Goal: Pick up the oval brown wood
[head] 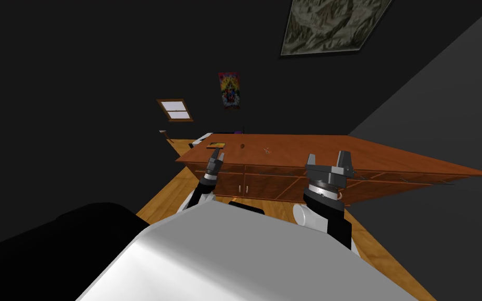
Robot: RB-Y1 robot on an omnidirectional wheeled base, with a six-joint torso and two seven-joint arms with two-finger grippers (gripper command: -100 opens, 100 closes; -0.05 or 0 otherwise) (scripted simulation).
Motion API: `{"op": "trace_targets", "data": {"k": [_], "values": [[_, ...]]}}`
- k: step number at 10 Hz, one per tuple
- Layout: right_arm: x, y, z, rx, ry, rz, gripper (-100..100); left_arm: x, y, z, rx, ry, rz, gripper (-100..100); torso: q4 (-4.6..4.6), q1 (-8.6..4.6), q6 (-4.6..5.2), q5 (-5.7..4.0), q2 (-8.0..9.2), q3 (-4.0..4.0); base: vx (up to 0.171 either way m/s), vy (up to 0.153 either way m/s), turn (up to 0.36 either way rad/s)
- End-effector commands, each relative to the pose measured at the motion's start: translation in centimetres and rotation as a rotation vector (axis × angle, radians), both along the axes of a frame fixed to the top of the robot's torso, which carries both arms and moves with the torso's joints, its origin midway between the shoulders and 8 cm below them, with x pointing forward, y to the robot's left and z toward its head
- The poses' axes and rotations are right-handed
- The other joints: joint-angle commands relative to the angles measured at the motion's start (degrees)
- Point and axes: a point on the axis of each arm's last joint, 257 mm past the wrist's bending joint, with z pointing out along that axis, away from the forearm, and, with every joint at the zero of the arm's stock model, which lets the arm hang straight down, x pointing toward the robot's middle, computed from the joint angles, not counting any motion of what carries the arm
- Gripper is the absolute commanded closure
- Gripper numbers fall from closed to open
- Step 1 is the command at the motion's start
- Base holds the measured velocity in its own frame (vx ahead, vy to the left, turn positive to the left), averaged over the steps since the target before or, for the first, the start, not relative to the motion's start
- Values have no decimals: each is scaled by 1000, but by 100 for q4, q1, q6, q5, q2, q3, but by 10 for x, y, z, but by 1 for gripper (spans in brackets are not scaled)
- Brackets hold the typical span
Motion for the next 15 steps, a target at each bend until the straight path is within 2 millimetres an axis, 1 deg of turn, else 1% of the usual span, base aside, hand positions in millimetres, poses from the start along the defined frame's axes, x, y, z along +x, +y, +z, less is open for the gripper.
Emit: {"op": "trace_targets", "data": {"k": [1,2,3,4,5,6,7,8,9,10,11,12,13,14,15], "values": [[0,0,0,0,0,0,0,-5,-13,-11,-34,31,-72,-100,0,0,0,0,0,0,-47,24,-109],[0,0,0,0,0,0,0,-5,-14,-12,-23,34,-79,-100,-1,2,2,0,-2,-1,-37,20,-55],[0,0,0,0,0,0,0,-12,-25,-25,-61,69,-139,-100,-1,1,0,0,-6,-3,-42,19,-117],[0,0,0,0,0,0,0,-12,-26,-26,-54,71,-143,-100,-2,2,2,1,-6,-4,-34,21,-67],[0,0,0,0,0,0,0,-20,-35,-40,-97,113,-199,-100,-2,2,0,0,-8,-5,-35,25,-133],[0,0,0,0,0,0,0,-21,-36,-41,-91,117,-207,-100,-2,3,1,1,-7,-4,-30,23,-73],[0,0,0,0,0,0,0,-30,-45,-58,-147,167,-260,-100,-2,3,0,1,-10,-6,-31,24,-168],[0,0,0,0,0,0,0,-31,-46,-60,-133,173,-268,-100,-2,3,2,1,-10,-6,-29,21,-85],[0,0,0,0,0,0,0,-42,-52,-78,-193,230,-314,-100,-2,3,-1,1,-11,-6,-35,14,-197],[0,0,0,0,0,0,0,-43,-54,-81,-181,238,-325,-100,-2,1,2,0,-8,-5,-29,15,-76],[0,0,0,0,0,0,0,-56,-58,-101,-248,301,-363,-100,-2,1,-1,0,-11,-6,-31,9,-200],[0,0,0,0,0,0,0,-58,-60,-103,-234,311,-375,-100,-2,-1,2,0,-10,-6,-28,11,-92],[0,0,0,0,0,0,0,-72,-62,-125,-308,380,-404,-100,-2,0,-1,0,-12,-7,-39,-1,-209],[0,0,0,0,0,0,0,-75,-63,-127,-291,392,-417,-100,-2,-4,2,-1,-9,-5,-35,4,-117],[0,0,0,0,0,0,0,-89,-63,-146,-367,454,-436,-100,-2,-2,-1,-1,-10,-5,-37,-11,-248]]}}
